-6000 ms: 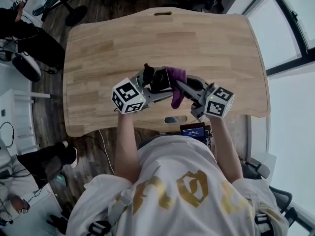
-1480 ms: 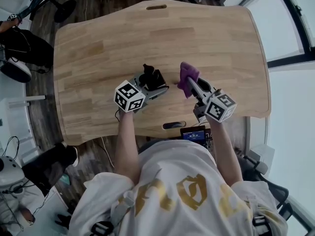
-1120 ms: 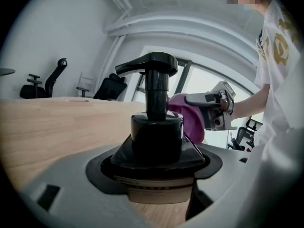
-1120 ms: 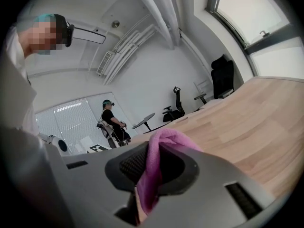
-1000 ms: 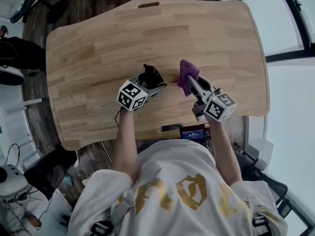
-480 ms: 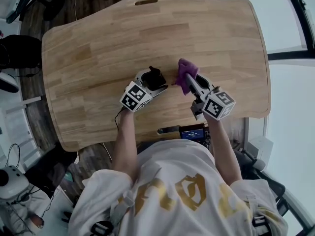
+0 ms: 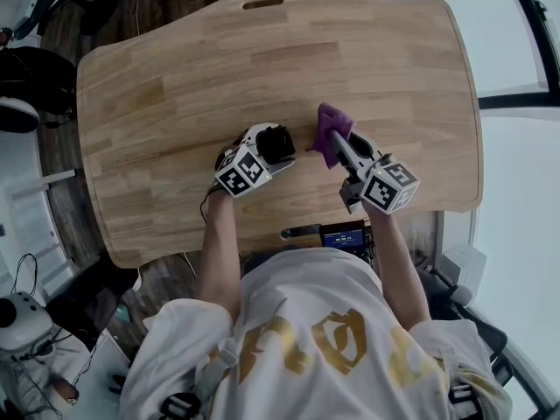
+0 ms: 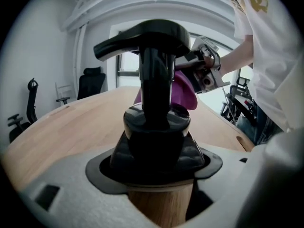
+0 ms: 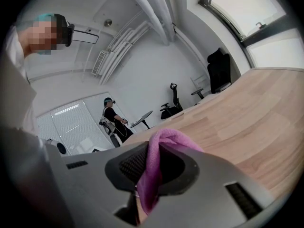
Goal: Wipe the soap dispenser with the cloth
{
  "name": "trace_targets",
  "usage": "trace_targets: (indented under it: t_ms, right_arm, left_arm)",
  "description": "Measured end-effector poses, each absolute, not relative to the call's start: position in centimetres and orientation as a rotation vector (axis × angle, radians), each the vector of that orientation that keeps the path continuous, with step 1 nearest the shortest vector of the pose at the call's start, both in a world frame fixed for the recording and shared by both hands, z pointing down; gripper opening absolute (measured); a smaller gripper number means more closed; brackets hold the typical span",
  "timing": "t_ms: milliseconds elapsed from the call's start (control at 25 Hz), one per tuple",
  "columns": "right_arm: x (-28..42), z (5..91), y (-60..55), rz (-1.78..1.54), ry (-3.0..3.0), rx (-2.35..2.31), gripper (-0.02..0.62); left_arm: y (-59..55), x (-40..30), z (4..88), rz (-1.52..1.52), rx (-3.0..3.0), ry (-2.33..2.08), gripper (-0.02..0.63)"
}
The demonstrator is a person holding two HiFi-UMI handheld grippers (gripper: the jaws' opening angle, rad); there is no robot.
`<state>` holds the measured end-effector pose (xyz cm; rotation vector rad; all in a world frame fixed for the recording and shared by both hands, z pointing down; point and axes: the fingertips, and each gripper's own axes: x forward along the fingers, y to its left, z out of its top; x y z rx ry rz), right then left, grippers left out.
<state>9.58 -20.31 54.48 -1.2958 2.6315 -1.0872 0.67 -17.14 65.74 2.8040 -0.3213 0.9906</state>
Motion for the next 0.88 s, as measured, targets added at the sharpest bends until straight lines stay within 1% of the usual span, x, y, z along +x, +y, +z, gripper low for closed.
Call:
trace_targets:
  t_ms: [280, 560, 880]
  right_arm:
    - [9.5, 54.1, -20.3, -1.079, 2.629, -1.302, 0.051]
    - [9.4, 52.9, -20.2, -1.039, 2.639, -1.315, 0.051]
    - [8.5, 51.6, -18.1, -0.91, 2.776, -1.39, 0.052]
  left_arm:
    - [-16.5, 0.4, 66.9, 1.112, 2.766, -0.247, 0.365]
    - [-16.9, -0.9, 67.0, 1.123, 2.678, -0.36, 0.367]
    - [-16.4, -2.8, 64.0, 0.867, 2.586, -0.577, 0.365]
